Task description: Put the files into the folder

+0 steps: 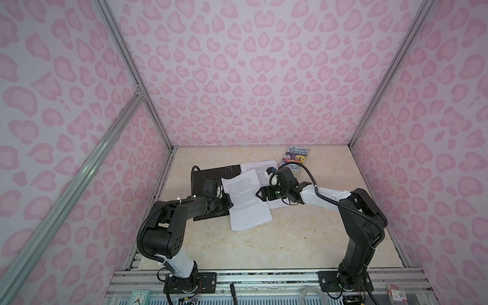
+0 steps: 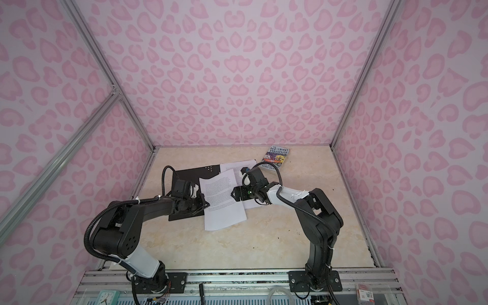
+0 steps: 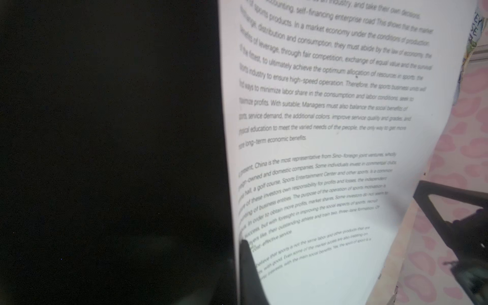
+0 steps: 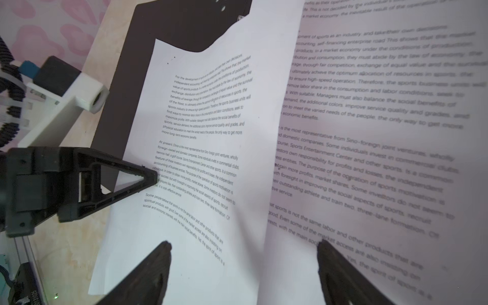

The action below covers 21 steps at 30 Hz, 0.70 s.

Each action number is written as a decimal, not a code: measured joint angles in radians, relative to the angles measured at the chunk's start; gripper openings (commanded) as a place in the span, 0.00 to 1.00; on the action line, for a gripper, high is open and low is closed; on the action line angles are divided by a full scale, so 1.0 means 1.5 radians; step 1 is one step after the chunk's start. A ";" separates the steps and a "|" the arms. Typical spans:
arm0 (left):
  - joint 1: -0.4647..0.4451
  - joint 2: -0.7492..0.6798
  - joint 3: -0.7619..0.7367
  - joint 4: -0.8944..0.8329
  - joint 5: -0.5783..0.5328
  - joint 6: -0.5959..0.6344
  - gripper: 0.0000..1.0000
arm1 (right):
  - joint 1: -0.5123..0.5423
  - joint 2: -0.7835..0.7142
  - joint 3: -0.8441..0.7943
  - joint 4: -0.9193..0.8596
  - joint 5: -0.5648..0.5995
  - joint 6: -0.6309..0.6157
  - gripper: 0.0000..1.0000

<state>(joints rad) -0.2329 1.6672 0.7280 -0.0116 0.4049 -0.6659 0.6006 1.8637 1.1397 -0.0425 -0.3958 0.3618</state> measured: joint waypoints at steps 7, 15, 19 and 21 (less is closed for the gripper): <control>0.000 -0.004 -0.004 0.006 -0.003 0.003 0.03 | 0.010 0.056 0.032 -0.021 -0.020 0.000 0.71; 0.000 -0.005 -0.004 0.006 -0.006 0.003 0.03 | 0.016 0.060 0.020 0.013 -0.080 0.037 0.43; 0.000 -0.005 -0.004 0.006 -0.006 0.003 0.03 | 0.016 0.068 0.020 0.026 -0.100 0.051 0.26; 0.000 -0.005 -0.004 0.006 -0.006 0.003 0.03 | 0.016 0.070 0.020 0.026 -0.104 0.061 0.20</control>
<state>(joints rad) -0.2333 1.6604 0.7219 -0.0029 0.3965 -0.6617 0.6243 1.9690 1.1702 -0.0029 -0.5522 0.4530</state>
